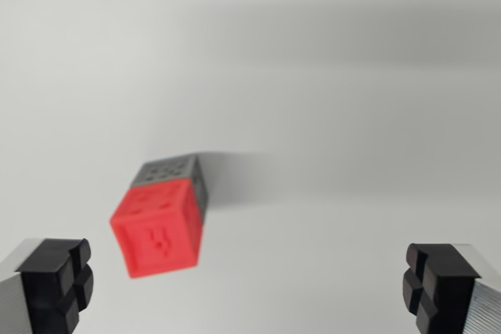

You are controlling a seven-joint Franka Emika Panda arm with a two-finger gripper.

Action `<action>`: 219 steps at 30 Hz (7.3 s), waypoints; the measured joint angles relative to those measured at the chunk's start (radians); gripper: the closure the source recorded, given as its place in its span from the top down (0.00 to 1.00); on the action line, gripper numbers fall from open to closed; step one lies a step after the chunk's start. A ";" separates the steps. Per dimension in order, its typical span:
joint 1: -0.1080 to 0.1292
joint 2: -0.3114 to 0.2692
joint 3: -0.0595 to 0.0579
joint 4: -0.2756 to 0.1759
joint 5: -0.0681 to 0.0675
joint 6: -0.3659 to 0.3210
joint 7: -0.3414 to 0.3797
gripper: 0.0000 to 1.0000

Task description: Destack cube

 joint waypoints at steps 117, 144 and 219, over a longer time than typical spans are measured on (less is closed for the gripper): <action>0.082 0.196 0.045 -0.453 0.029 0.686 -0.087 0.00; 0.082 0.084 0.046 -0.464 0.032 0.589 -0.089 0.00; 0.155 0.005 0.098 -0.315 0.038 0.357 0.122 0.00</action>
